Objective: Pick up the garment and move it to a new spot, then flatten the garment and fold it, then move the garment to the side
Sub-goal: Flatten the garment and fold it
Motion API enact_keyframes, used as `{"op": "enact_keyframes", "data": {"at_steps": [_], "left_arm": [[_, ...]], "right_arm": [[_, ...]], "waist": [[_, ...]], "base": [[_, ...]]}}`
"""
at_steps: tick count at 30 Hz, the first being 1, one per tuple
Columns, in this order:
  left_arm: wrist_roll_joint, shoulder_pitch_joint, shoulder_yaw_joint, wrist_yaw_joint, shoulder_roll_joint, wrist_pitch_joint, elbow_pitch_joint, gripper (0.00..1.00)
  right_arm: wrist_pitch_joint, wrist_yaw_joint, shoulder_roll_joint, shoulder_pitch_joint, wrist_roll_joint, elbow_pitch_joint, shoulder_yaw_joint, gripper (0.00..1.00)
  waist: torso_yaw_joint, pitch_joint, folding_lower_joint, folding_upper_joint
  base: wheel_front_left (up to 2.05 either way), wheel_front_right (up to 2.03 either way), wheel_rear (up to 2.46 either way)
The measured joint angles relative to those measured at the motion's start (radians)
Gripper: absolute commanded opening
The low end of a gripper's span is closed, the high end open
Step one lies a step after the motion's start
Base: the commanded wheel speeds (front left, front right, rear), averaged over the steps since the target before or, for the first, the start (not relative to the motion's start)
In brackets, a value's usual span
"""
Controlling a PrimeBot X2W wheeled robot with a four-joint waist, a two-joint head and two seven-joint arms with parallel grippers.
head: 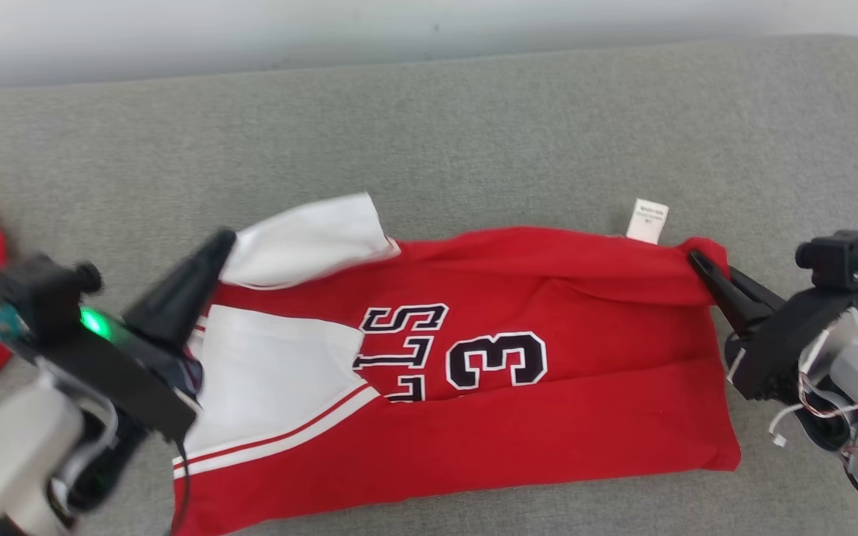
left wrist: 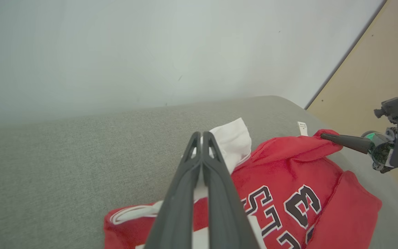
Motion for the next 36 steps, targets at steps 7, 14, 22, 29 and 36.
{"op": "enact_keyframes", "data": {"at_steps": [7, 14, 22, 29, 36], "left_arm": [[0.072, 0.125, 0.019, 0.003, -0.033, 0.0, -0.038, 0.0], [0.094, 0.195, 0.063, -0.001, -0.05, 0.0, -0.049, 0.0], [0.123, 0.279, 0.108, -0.007, -0.093, 0.0, -0.067, 0.0], [0.146, 0.319, 0.106, -0.015, -0.122, 0.0, -0.034, 0.0], [0.16, 0.342, 0.097, -0.016, -0.139, 0.0, 0.014, 0.0]], "right_arm": [[-0.008, 0.0, -0.054, 0.03, 0.023, -0.033, 0.022, 0.0], [-0.009, 0.0, -0.116, 0.049, 0.046, -0.06, 0.034, 0.0], [-0.011, 0.0, -0.122, 0.051, -0.028, -0.021, -0.029, 0.0], [-0.011, 0.0, -0.126, 0.128, -0.054, -0.08, -0.078, 0.0], [-0.012, 0.0, -0.148, 0.234, -0.077, -0.169, -0.135, 0.0]], "waist": [[0.032, -0.028, 0.0, 0.0], [0.065, -0.056, 0.0001, 0.0001], [0.093, -0.071, 0.0001, 0.0001], [0.113, -0.082, 0.0, 0.0001], [0.12, -0.098, 0.0, 0.0001]], "base": [[0.0, 0.0, 0.0], [0.0, 0.0, 0.0], [0.0, 0.0, 0.0], [0.0, 0.0, 0.0], [0.0, 0.0, 0.0]]}}
